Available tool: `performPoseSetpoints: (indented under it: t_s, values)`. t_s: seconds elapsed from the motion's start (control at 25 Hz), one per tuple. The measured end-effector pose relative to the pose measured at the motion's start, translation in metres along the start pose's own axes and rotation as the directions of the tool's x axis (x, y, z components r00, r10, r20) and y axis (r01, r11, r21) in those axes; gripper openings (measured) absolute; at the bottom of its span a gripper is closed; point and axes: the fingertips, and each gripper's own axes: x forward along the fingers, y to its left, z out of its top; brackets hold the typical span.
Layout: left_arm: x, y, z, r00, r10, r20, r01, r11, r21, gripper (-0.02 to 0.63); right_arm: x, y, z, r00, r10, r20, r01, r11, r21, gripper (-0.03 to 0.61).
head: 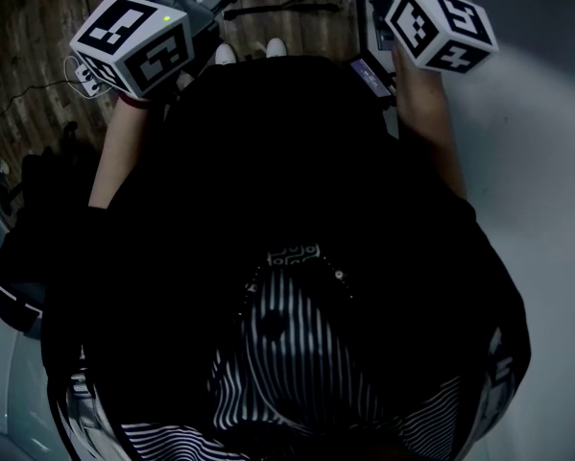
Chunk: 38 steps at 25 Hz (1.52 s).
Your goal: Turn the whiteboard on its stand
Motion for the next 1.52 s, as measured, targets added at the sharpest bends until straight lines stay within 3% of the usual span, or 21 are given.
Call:
performPoseSetpoints:
  t_s: [0.32,0.8,1.52]
  values:
    - [-0.002,-0.001,-0.008,1.000,0.022,-0.009,-0.022,1.000,0.011,0.002,0.012,-0.017,0.001,1.000,0.005,0.000,-0.005,1.000,0.003,0.114]
    - [-0.005,0.005,-0.022,0.998,0.057,-0.025,-0.057,0.998,-0.019,0.002,0.038,-0.040,0.019,0.996,-0.089,0.026,0.089,0.996,0.005,0.089]
    - [-0.005,0.000,-0.024,0.999,0.031,-0.029,-0.031,0.999,-0.033,0.002,0.050,0.015,0.020,1.000,-0.028,-0.005,0.028,1.000,0.006,0.101]
